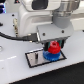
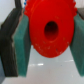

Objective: Insert the blue gear onto the right peg, followed by the red gear

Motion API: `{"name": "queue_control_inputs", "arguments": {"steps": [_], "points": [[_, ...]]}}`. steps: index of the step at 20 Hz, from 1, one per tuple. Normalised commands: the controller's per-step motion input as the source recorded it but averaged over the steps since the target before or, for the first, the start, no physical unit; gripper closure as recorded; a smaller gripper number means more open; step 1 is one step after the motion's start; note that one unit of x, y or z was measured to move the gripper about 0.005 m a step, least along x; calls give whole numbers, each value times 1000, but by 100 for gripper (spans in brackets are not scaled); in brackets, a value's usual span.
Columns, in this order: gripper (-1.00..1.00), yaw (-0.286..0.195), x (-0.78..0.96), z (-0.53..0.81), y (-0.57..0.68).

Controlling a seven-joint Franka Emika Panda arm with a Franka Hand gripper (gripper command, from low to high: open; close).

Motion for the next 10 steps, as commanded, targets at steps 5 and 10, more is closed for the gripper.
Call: {"name": "queue_control_inputs", "arguments": {"steps": [5, 10], "points": [[100, 0, 72, -118, -1], [100, 0, 54, 70, 27]]}}
